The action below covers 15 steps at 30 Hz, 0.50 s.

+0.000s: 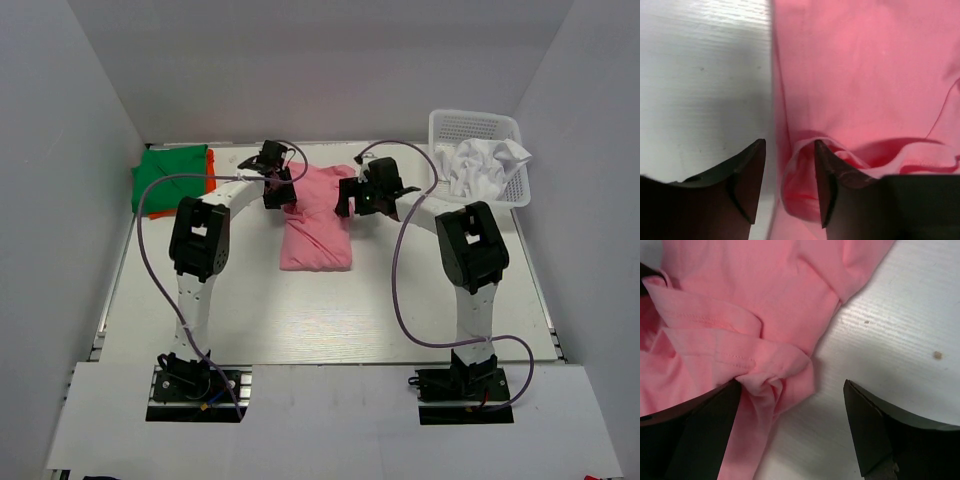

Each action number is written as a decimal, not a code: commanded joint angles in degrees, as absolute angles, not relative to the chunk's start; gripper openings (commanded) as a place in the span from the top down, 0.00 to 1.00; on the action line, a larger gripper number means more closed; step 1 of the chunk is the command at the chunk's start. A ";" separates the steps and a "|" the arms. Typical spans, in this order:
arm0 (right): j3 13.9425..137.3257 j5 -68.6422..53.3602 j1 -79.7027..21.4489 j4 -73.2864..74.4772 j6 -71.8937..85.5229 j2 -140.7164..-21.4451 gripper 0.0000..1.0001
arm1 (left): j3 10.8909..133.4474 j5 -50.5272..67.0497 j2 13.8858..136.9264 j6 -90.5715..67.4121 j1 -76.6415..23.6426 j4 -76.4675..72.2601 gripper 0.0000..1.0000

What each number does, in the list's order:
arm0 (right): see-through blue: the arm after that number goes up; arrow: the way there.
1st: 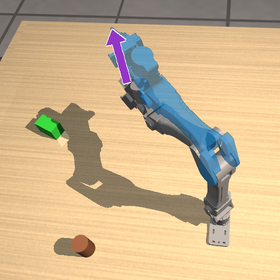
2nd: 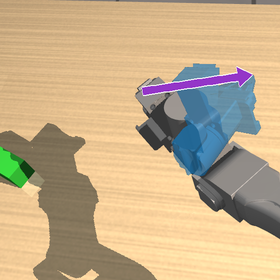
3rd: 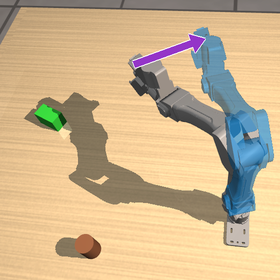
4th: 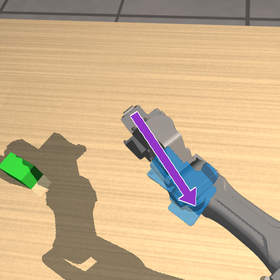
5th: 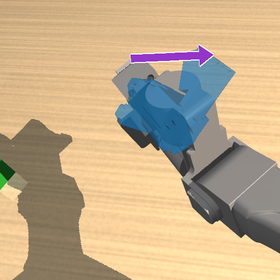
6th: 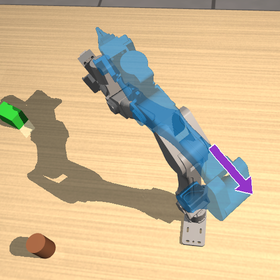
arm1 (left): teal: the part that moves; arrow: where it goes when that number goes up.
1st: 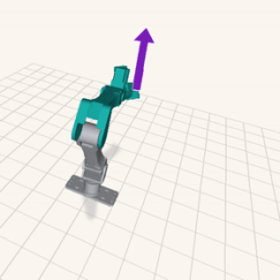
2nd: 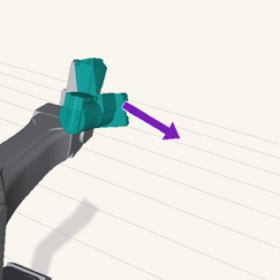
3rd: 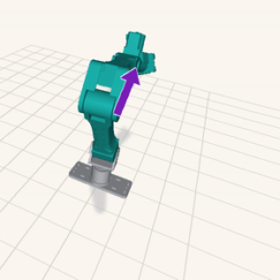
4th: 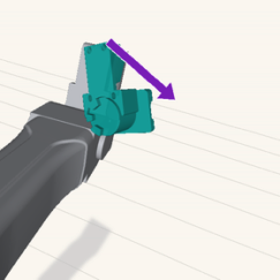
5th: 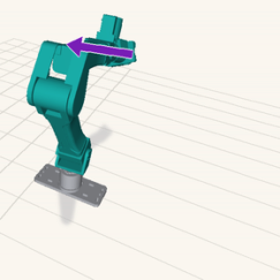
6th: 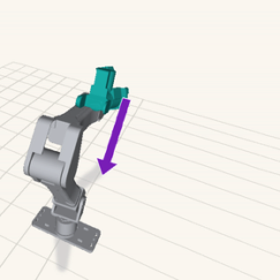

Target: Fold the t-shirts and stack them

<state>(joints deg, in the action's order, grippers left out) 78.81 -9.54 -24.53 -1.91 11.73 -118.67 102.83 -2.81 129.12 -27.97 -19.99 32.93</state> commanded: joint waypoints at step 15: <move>51.16 -16.78 -27.50 -5.98 18.18 -89.92 0.10 | 60.58 1.92 91.44 -34.10 -21.62 24.72 0.00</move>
<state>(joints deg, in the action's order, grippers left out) 54.48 -12.86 -25.58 -4.73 15.27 -91.85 68.42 -0.80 95.94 -31.90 -20.75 27.77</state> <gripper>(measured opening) 0.905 0.997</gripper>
